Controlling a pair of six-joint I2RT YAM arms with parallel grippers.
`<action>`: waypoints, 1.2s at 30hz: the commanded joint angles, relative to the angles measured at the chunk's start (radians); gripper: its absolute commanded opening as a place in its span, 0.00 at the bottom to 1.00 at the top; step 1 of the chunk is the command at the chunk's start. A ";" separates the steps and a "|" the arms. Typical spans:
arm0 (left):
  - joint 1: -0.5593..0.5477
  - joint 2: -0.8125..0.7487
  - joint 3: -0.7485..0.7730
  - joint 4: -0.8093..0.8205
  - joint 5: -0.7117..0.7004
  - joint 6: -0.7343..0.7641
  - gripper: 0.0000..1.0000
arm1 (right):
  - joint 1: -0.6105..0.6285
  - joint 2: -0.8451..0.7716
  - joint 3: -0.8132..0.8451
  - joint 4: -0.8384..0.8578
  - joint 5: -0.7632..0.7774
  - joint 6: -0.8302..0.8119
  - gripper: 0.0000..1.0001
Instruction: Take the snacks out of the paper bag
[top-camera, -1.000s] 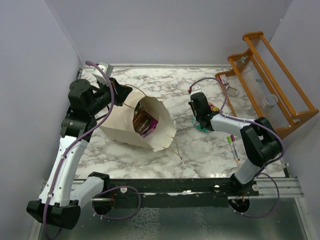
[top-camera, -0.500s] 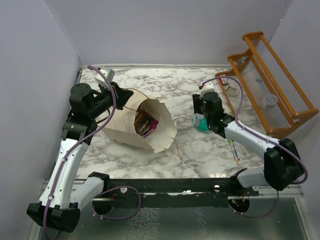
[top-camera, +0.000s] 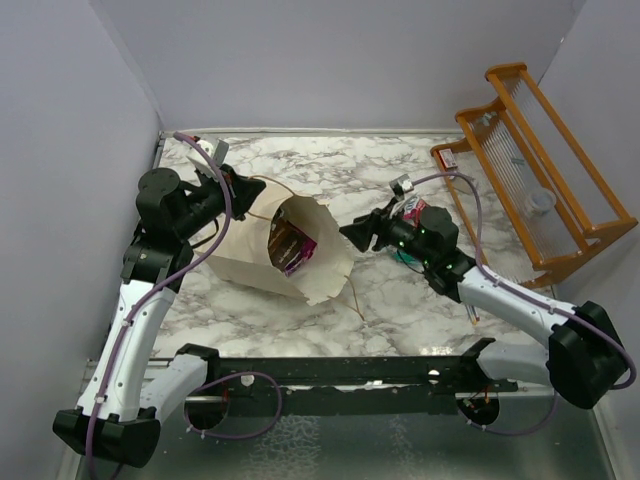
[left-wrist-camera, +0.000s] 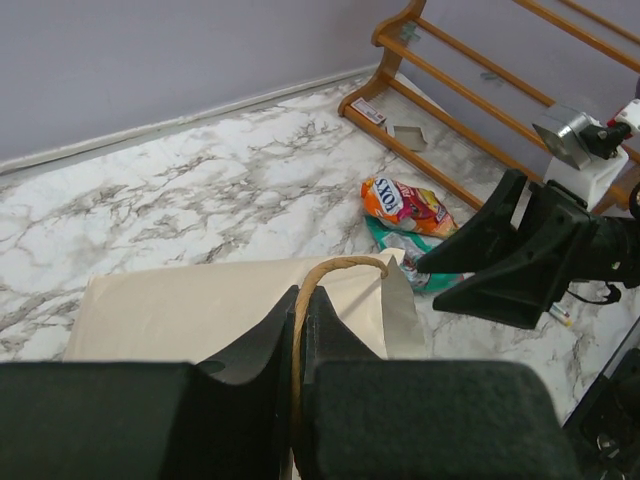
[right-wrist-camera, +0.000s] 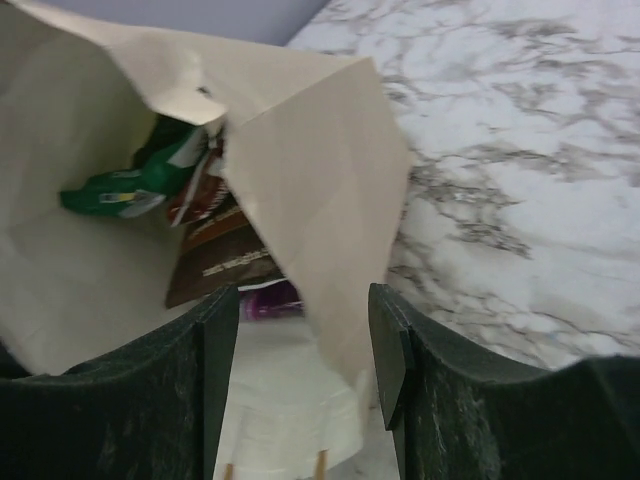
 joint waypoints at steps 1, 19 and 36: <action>-0.003 -0.008 -0.002 0.042 -0.015 0.002 0.00 | 0.029 -0.044 -0.072 0.226 -0.138 0.139 0.54; -0.003 -0.008 -0.008 0.055 -0.013 -0.014 0.00 | 0.239 0.038 0.077 0.202 -0.022 0.150 0.53; -0.003 0.008 -0.005 0.055 -0.008 -0.024 0.00 | 0.345 0.334 0.278 0.128 0.352 0.455 0.50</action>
